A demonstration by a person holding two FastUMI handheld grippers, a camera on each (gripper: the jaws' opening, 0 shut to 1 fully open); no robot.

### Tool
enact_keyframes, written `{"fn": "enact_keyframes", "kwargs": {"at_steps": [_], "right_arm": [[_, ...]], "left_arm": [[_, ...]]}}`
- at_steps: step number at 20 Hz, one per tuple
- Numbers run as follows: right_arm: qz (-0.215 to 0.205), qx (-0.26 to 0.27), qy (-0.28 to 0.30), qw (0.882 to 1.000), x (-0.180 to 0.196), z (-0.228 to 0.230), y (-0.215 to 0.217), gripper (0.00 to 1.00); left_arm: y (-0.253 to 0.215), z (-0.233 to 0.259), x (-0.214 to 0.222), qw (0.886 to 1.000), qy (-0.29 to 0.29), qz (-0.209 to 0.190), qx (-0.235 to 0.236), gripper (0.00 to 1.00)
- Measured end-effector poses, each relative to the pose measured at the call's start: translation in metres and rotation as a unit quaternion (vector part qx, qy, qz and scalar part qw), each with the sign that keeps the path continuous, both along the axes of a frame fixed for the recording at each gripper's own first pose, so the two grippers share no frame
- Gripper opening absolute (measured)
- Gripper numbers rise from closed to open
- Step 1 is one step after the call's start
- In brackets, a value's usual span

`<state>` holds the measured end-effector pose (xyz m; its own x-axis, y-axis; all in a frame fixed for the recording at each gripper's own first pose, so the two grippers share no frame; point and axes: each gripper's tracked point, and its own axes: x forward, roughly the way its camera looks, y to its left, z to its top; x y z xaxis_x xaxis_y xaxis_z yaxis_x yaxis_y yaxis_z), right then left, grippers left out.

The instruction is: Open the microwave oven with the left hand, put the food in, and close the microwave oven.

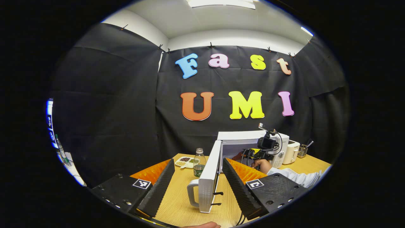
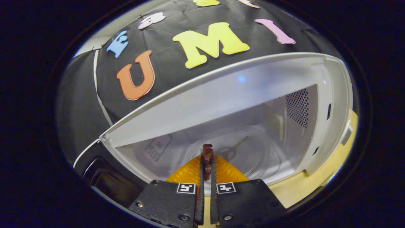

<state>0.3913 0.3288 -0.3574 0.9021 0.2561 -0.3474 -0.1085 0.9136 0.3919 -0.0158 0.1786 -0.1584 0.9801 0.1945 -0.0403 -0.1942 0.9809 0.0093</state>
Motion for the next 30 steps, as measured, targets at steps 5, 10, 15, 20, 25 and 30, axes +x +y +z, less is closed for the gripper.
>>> {"fn": "enact_keyframes", "kwargs": {"at_steps": [5, 10, 15, 20, 25, 30], "right_arm": [[-0.043, 0.037, -0.009, 0.998, 0.007, -0.005, -0.014, 0.14], [-0.085, -0.035, -0.074, 0.993, 0.010, 0.014, -0.033, 0.79], [-0.050, -0.041, -0.086, 0.994, -0.021, 0.035, -0.029, 1.00], [0.000, -0.037, -0.090, 0.995, -0.076, 0.057, -0.031, 1.00], [0.036, -0.060, -0.148, 0.986, -0.154, 0.099, -0.058, 1.00], [0.009, -0.093, -0.189, 0.978, -0.235, 0.130, -0.126, 0.89]], "left_arm": [[0.010, -0.009, 0.004, 1.000, 0.016, 0.012, -0.007, 0.93], [0.019, -0.012, -0.001, 1.000, 0.020, 0.020, -0.014, 0.93], [0.031, -0.019, -0.005, 0.999, 0.026, 0.027, -0.025, 0.93], [0.043, -0.028, -0.006, 0.998, 0.027, 0.031, -0.047, 0.92], [0.063, -0.038, -0.011, 0.997, 0.014, 0.066, -0.039, 0.91], [0.054, -0.062, -0.008, 0.997, 0.031, 0.051, -0.043, 0.31]]}}
